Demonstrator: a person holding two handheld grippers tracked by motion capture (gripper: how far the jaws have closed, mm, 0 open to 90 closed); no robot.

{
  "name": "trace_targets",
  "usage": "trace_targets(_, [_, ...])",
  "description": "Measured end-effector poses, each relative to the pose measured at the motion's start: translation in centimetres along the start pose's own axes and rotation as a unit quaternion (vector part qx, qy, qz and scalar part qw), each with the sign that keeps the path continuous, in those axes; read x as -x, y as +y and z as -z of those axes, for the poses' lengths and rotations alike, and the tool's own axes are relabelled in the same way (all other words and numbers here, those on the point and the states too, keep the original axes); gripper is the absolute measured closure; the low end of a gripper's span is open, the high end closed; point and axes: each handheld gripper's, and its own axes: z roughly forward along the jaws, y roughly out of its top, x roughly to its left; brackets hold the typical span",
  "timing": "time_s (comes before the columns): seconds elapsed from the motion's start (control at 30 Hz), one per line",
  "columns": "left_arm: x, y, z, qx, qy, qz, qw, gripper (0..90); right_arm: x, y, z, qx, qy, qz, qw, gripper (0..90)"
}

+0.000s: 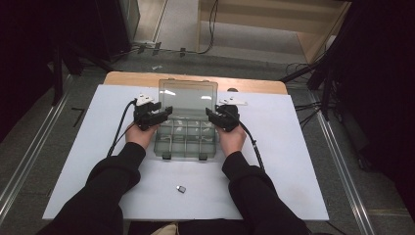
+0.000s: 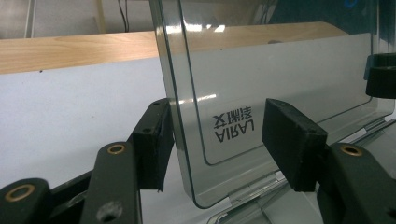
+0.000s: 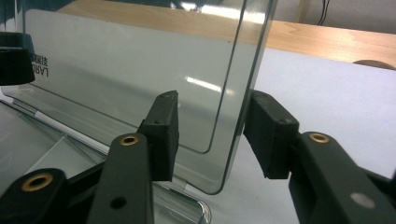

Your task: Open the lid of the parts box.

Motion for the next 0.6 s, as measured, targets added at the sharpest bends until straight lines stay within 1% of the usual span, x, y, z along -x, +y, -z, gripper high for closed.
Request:
trace_targets(0.27, [-0.03, -0.23, -0.31, -0.006, 0.002, 0.0, 1.0, 41.0, -0.17, -0.21, -0.49, -0.01, -0.003, 0.002, 0.9999, 48.5])
trace_targets(0.37, [-0.12, -0.35, -0.51, -0.012, 0.0, 0.009, 0.9999, 39.3, -0.2, -0.32, -0.73, -0.019, -0.003, -0.003, 0.9998, 47.2])
trace_targets(0.43, [-0.16, -0.42, -0.66, -0.014, 0.0, 0.012, 0.9998, 39.2, -0.19, -0.35, -0.79, -0.021, -0.002, -0.005, 0.9998, 46.6])
trace_targets(0.5, [-0.14, -0.47, -0.76, -0.015, 0.002, 0.007, 0.9999, 39.2, -0.17, -0.4, -0.86, -0.024, 0.0, -0.008, 0.9997, 45.8])
trace_targets(0.6, [-0.02, -0.61, -0.94, -0.019, 0.009, -0.006, 0.9998, 38.4, -0.12, -0.45, -0.93, -0.026, 0.003, -0.01, 0.9996, 45.2])
